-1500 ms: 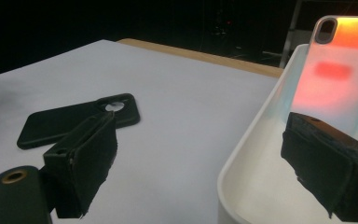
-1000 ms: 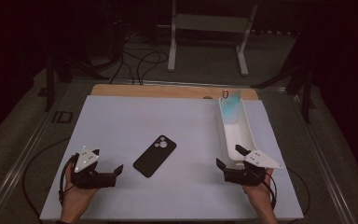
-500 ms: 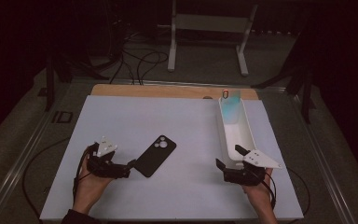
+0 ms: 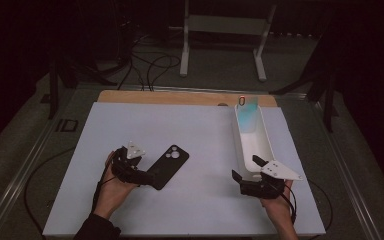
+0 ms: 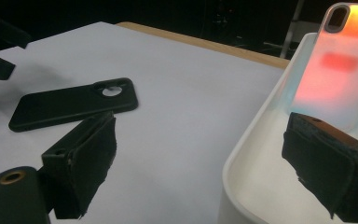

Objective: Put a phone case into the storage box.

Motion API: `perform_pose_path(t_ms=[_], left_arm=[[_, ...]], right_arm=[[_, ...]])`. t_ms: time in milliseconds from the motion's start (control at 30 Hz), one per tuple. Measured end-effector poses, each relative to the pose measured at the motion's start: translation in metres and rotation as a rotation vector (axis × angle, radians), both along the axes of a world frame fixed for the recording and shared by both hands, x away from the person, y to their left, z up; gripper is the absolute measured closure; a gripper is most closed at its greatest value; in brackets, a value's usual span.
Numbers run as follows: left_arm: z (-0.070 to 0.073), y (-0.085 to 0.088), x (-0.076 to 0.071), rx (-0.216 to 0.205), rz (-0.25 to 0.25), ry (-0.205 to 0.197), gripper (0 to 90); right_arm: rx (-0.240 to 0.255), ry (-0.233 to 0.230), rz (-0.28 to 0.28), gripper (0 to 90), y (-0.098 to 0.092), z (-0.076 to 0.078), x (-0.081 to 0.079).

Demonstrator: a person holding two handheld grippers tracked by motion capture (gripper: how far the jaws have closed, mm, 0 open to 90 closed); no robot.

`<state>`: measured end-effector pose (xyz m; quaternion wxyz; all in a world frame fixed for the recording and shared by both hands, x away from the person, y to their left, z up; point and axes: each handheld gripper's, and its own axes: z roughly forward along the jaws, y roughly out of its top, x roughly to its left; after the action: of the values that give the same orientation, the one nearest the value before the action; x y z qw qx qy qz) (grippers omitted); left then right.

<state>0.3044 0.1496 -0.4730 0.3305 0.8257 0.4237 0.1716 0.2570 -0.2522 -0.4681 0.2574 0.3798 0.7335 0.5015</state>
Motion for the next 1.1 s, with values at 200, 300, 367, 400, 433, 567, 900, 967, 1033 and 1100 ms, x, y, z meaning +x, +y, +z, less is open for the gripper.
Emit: perform_pose_path(t_ms=[200,300,367,400,433,567,900,967,1033,1100], left_arm=[[-0.007,-0.008,0.009,0.011,-0.010,0.037,0.0],[-0.012,-0.013,0.013,0.018,-0.028,0.063,0.2],[-0.014,-0.016,0.015,0.028,-0.035,0.078,0.7],[-0.016,-0.018,0.016,0.030,-0.037,0.084,0.7],[-0.017,-0.019,0.017,0.032,-0.040,0.091,0.7],[-0.023,-0.025,0.019,0.038,-0.062,0.112,0.7],[-0.037,-0.039,0.021,0.057,-0.088,0.161,1.3],[-0.039,-0.040,0.022,0.066,-0.087,0.169,1.7],[-0.041,-0.041,0.023,0.077,-0.079,0.173,3.4],[-0.042,-0.042,0.023,0.082,-0.077,0.177,4.3]], right_arm=[[0.000,0.005,0.001,10.0,0.000,0.000,0.000],[-0.001,0.008,0.001,10.0,0.001,-0.001,0.000],[-0.003,0.009,0.003,10.0,0.001,-0.001,0.000],[-0.002,0.010,0.003,10.0,0.001,-0.001,0.000],[-0.003,0.011,0.004,10.0,0.001,-0.001,0.000],[-0.007,0.011,0.004,10.0,0.000,-0.001,0.001],[-0.005,0.018,0.007,10.0,0.001,-0.002,0.001],[-0.008,0.019,0.006,10.0,0.001,-0.003,0.001],[-0.008,0.019,0.007,10.0,0.001,-0.003,0.001],[-0.008,0.022,0.008,10.0,0.001,-0.003,0.001]])
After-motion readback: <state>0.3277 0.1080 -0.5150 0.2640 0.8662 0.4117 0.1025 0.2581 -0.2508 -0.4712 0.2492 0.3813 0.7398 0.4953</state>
